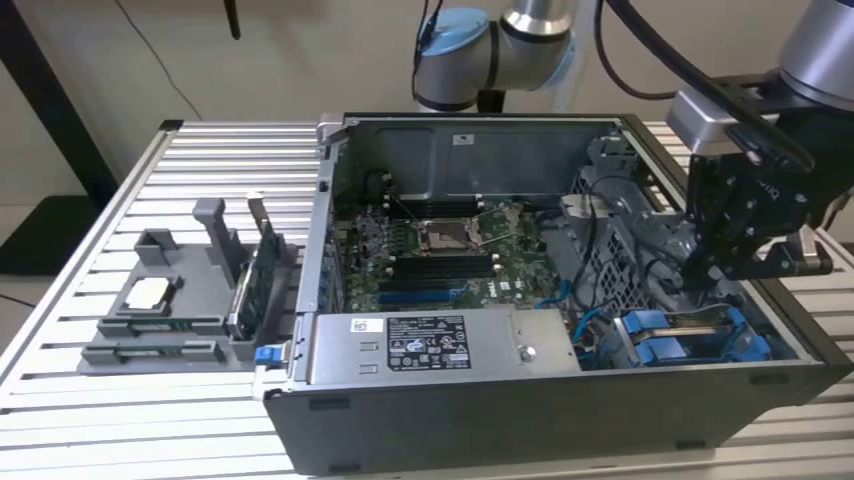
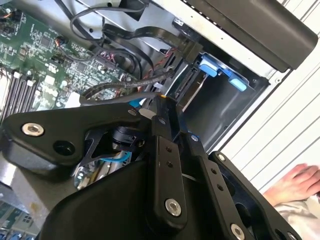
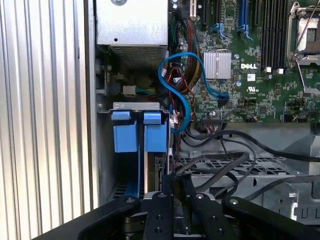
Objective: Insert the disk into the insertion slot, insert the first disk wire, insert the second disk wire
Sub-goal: 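Insert the first disk wire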
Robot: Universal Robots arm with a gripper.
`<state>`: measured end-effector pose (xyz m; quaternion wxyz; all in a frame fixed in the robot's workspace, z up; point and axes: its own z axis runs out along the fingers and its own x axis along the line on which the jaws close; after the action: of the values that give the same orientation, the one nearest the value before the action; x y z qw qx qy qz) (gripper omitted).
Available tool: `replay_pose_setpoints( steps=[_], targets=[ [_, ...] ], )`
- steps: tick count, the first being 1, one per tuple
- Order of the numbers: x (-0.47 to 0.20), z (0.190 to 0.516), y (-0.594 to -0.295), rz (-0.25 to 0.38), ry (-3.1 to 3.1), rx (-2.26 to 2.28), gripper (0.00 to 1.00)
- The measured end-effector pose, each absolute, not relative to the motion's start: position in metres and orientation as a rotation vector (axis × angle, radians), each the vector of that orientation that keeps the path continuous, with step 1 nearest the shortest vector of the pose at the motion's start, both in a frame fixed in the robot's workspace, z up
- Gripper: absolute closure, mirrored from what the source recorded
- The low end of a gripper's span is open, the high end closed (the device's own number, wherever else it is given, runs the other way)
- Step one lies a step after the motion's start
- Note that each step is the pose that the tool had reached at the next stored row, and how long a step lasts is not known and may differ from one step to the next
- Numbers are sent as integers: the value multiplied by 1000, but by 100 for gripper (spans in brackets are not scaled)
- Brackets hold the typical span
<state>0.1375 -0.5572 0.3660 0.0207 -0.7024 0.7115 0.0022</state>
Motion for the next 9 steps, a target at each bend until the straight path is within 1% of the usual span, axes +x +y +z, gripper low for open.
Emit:
replay_pose_setpoints(
  steps=[9],
  targets=[
    [145, 362, -562, 6, 2207, -2179, 81]
  ],
)
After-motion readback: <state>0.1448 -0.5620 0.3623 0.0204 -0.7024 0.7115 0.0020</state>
